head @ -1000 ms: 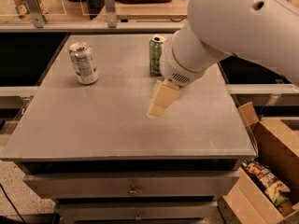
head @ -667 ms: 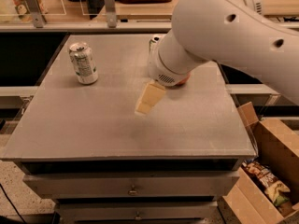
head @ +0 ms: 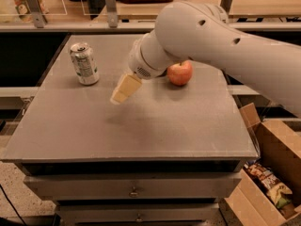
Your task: Knock 7up can over
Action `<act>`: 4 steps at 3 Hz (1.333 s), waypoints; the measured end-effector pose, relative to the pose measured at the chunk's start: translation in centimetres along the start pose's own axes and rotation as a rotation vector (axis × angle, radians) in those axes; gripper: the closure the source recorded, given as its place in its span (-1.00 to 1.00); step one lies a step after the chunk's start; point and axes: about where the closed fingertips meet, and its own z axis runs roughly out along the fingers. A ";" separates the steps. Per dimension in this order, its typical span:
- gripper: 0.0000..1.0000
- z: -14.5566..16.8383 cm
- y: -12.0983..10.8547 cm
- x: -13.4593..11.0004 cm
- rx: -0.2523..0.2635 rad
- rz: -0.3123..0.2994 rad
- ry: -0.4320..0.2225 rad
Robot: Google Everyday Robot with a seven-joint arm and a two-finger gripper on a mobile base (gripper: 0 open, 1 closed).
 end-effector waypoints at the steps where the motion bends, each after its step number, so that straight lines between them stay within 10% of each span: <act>1: -1.00 3.3 -0.9 -1.6 -0.040 0.065 -0.086; 4: -1.00 10.0 -2.5 -6.0 -0.130 0.173 -0.293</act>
Offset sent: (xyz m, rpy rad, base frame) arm 0.0709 0.0743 -0.0243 0.3278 0.1189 0.0398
